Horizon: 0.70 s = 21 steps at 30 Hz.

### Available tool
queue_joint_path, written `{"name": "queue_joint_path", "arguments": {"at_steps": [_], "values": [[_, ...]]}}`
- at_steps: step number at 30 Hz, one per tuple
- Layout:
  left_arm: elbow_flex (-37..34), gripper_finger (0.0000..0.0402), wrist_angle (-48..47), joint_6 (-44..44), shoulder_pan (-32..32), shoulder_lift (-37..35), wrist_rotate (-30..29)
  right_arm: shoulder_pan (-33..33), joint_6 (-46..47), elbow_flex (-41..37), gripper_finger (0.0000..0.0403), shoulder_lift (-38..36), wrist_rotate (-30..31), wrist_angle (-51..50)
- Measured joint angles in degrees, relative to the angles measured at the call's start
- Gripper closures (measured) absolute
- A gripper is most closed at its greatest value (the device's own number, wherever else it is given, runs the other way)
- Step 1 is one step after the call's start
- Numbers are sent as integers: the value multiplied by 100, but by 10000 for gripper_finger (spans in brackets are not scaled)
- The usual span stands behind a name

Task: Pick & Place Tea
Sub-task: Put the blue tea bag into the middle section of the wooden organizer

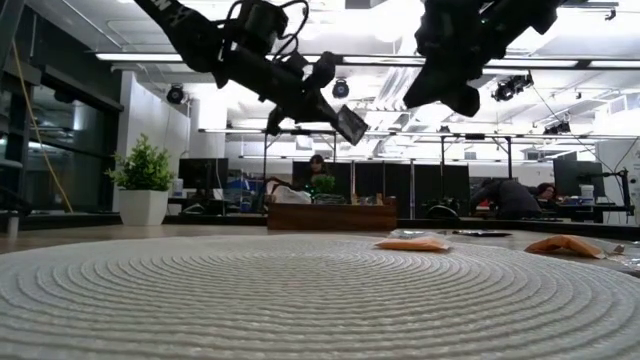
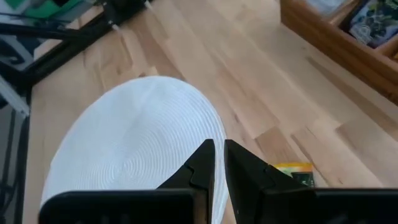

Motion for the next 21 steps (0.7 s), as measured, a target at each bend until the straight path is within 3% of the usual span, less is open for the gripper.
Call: {"name": "queue_joint_path", "arguments": {"at_steps": [5, 12, 21], "values": [[3, 401, 105, -242, 57, 123, -545, 0, -202, 0, 370, -231, -33, 28], [1, 401, 554, -928, 431, 607, -118, 0, -310, 0, 371, -507, 29, 209], [2, 401, 859, -803, 612, 763, 233, -1, -116, 0, 370, -627, 303, 360]]}}
